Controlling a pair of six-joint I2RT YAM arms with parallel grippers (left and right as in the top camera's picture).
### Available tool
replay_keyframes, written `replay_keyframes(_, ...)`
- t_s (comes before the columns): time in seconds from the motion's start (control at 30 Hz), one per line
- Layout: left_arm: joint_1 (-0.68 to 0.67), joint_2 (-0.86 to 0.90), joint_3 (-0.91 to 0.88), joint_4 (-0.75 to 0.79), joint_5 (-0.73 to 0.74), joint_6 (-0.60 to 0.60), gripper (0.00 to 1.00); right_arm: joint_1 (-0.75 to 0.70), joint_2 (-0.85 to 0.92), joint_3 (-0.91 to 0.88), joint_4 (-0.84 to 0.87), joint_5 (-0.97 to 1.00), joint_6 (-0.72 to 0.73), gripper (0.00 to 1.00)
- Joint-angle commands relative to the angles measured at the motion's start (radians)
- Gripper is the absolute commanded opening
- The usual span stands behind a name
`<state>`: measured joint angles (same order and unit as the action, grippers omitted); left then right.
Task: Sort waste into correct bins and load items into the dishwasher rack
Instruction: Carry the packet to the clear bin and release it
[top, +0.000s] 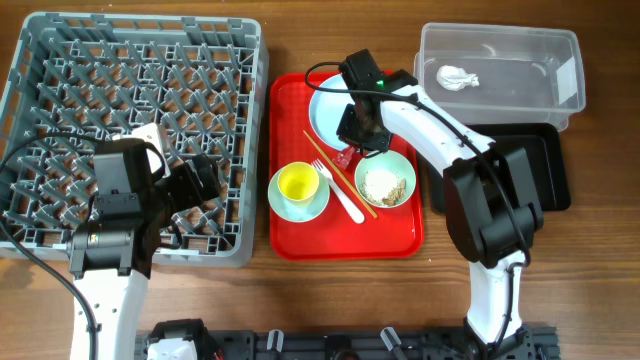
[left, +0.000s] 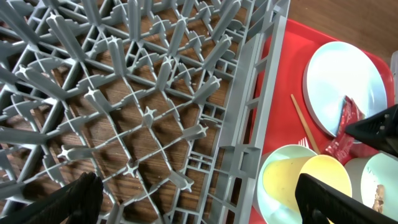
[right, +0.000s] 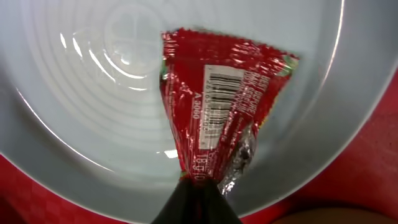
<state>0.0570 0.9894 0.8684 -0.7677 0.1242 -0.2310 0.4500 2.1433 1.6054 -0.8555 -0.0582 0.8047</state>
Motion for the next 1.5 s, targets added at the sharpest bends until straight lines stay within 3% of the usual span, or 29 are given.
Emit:
replay_keyframes(0.0, -0.007, -0.002, 0.020, -0.002, 0.001, -0.012, 1.00, 0.002, 0.025, -0.002, 0.002, 0.001, 0.005, 0.04)
replay_keyframes(0.23, -0.007, -0.002, 0.020, -0.001, 0.001, -0.012, 1.00, -0.079, -0.119, 0.073, -0.023, -0.002, -0.097, 0.04)
replay_keyframes(0.37, -0.007, -0.002, 0.020, 0.000, 0.001, -0.012, 1.00, -0.191, -0.299, 0.073, 0.000, 0.106, -0.098, 0.04)
replay_keyframes(0.53, -0.007, -0.002, 0.020, 0.000, 0.001, -0.012, 1.00, -0.339, -0.359, 0.073, 0.045, 0.126, -0.097, 0.05)
replay_keyframes(0.67, -0.007, -0.002, 0.020, 0.000, 0.001, -0.012, 1.00, -0.416, -0.340, 0.071, 0.057, 0.126, -0.098, 0.44)
replay_keyframes(0.7, -0.007, -0.002, 0.020, 0.000, 0.001, -0.012, 1.00, -0.428, -0.338, 0.071, 0.074, 0.121, -0.098, 0.70)
replay_keyframes(0.8, -0.007, -0.002, 0.020, -0.001, 0.001, -0.012, 1.00, -0.444, -0.360, 0.071, 0.155, 0.086, -0.199, 0.91)
replay_keyframes(0.97, -0.007, -0.002, 0.020, 0.000, 0.001, -0.012, 1.00, -0.443, -0.436, 0.071, 0.058, -0.192, -0.456, 0.94)
replay_keyframes(1.17, -0.007, -0.001, 0.020, 0.000, 0.001, -0.012, 1.00, -0.401, -0.481, 0.071, -0.271, -0.230, -0.540, 0.75)
replay_keyframes(1.3, -0.007, 0.003, 0.020, -0.001, 0.001, -0.012, 1.00, -0.296, -0.519, 0.029, -0.376, -0.148, -0.519, 0.68)
replay_keyframes(1.47, -0.007, 0.006, 0.020, 0.000, 0.001, -0.012, 1.00, -0.071, -0.629, -0.131, -0.284, -0.001, -0.401, 0.68)
